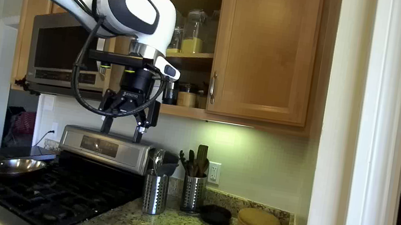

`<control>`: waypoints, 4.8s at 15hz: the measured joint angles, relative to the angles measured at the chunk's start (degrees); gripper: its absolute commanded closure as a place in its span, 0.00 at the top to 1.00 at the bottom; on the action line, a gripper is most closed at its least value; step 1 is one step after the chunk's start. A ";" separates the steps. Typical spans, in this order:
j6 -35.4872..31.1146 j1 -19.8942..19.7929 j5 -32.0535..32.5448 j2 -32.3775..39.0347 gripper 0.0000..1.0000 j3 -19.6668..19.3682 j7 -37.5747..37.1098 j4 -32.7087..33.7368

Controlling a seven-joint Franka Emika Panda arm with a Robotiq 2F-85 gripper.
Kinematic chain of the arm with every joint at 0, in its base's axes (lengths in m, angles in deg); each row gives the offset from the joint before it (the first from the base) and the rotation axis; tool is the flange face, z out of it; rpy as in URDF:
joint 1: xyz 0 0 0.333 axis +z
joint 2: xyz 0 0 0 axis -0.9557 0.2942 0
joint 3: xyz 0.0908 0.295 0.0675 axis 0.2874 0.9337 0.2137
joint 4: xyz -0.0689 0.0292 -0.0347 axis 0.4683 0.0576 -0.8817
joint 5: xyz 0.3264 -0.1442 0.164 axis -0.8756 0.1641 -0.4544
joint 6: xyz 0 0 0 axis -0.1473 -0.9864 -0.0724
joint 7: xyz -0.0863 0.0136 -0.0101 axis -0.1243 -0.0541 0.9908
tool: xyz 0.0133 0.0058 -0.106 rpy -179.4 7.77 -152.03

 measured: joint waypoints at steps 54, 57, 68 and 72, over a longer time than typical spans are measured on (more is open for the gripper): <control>-31.05 0.67 -11.27 -21.26 1.00 17.07 -31.92 -10.31; -34.21 0.47 -10.99 -21.26 1.00 17.49 -32.41 -10.32; -43.78 -3.42 -2.30 -21.13 1.00 19.42 -35.59 -11.81; -46.51 -6.62 3.39 -20.89 1.00 20.10 -36.87 -12.76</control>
